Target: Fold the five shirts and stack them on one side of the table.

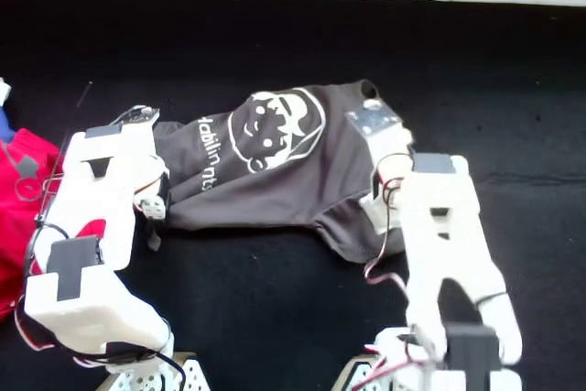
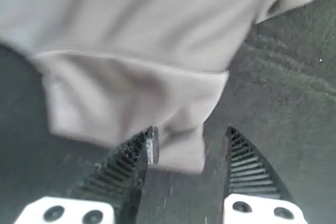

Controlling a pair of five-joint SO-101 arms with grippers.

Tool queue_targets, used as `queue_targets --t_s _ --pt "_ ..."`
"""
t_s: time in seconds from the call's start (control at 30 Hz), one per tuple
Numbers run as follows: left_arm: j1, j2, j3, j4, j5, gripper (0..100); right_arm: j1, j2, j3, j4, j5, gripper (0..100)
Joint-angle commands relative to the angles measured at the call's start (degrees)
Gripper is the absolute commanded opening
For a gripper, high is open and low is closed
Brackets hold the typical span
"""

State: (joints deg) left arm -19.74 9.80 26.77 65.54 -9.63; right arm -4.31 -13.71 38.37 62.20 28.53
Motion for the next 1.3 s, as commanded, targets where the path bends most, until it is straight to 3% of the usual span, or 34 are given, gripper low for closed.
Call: queue_targets --t_s 0.0,0.17,0.33,0.47,0.83,1.17,1.27 --pt "-2.33 0.13 -0.31 -1.41 -1.76 1 2.59 5.05 0.31 -3.12 0.44 19.9" --pt "-2.07 0.13 -0.13 -1.41 -1.76 1 2.68 5.49 0.48 3.12 0.62 19.9" --pt "-2.07 0.13 -0.22 -1.41 -1.76 1 2.68 6.02 0.92 0.84 0.62 18.7" --pt "-2.07 0.13 -0.22 -1.41 -1.76 1 2.68 6.02 0.92 -2.15 0.53 0.6" --pt "1.01 -0.48 -0.40 -0.35 -1.67 1 11.82 -9.01 -7.16 6.90 0.62 0.6" --pt "7.87 -0.40 -0.31 3.52 -1.49 1 7.25 -12.97 8.48 6.64 0.70 1.8" --pt "7.87 -0.40 -0.40 3.43 -1.67 1 7.69 -13.05 8.92 7.43 0.53 12.3"
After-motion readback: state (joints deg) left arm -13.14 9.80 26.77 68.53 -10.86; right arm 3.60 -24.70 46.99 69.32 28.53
